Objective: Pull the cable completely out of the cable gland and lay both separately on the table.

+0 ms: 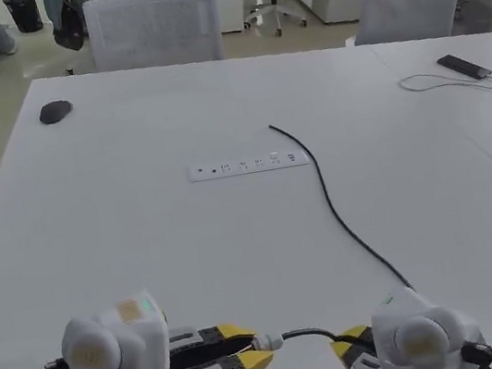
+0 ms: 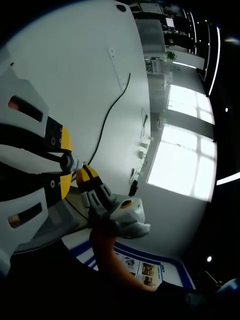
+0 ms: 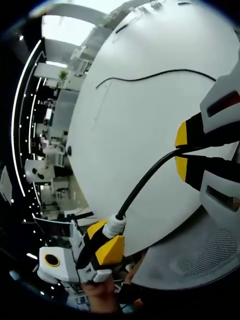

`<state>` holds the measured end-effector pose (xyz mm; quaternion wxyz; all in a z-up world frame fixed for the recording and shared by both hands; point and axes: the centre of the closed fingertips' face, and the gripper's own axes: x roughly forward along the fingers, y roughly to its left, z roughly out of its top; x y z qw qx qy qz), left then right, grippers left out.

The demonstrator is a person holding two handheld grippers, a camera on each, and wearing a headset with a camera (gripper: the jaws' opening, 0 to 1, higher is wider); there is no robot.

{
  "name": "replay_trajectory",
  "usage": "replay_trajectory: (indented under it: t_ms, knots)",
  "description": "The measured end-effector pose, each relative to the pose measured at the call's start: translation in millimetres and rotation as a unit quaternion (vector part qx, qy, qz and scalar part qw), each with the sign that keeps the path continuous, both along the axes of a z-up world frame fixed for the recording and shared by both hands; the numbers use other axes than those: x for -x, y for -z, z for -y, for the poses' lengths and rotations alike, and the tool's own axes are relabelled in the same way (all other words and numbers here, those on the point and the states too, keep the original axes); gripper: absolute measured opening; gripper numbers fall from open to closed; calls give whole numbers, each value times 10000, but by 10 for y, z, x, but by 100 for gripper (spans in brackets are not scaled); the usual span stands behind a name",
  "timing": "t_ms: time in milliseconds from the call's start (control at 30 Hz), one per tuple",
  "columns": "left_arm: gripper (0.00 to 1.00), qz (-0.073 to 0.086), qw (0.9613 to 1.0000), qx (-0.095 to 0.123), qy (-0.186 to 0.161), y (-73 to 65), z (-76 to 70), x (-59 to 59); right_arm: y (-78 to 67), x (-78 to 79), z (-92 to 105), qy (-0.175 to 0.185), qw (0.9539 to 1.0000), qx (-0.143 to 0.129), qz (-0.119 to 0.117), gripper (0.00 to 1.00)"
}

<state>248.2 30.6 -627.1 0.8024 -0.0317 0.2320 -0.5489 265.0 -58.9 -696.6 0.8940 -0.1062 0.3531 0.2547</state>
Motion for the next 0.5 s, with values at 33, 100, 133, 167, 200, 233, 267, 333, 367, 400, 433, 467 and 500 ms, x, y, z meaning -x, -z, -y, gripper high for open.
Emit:
replay_trajectory:
  t_ms: [33, 100, 133, 167, 200, 233, 267, 333, 367, 400, 433, 467, 500]
  knots:
    - [15, -10, 10000, -11, -13, 1, -4, -10, -4, -19, 5, 47, 10000, -70, 5, 0]
    - [15, 3, 10000, -46, 7, -4, -7, -32, -4, -32, 5, 86, 9998, -153, 3, 0]
    - [15, 14, 10000, -60, 15, -6, -6, -43, 1, -33, 5, 109, 9998, -193, -6, 0]
    - [15, 34, 10000, -74, 18, -6, -6, -53, 4, -36, 2, 124, 9997, -217, -10, 0]
    - [15, 35, 10000, -85, 15, -3, -7, -71, 6, -36, 0, 130, 9997, -229, -13, 0]
    - [15, 33, 10000, -92, 10, 1, -7, -79, 1, -37, -4, 138, 9996, -237, -16, 0]
    - [15, 38, 10000, -92, -5, 0, -9, -88, -1, -39, -4, 138, 9996, -240, -11, 0]
    - [15, 23, 10000, -79, -17, 2, -7, -96, 1, -38, -6, 127, 9996, -244, -17, 0]
    - [15, 24, 10000, -83, -15, 4, -6, -94, -1, -36, -6, 118, 9997, -232, -7, 0]
    - [15, 17, 10000, -84, -20, 6, -7, -92, -2, -38, -6, 104, 9997, -222, 1, 0]
    - [15, 10, 10000, -82, -25, 10, -8, -92, -1, -41, -4, 80, 9998, -204, 12, 0]
    - [15, 8, 10000, -80, -28, 13, -11, -92, -4, -45, -5, 61, 9998, -184, 34, 1]
    - [15, 4, 10000, -75, -36, 16, -14, -96, -6, -48, -9, 39, 9998, -164, 51, 1]
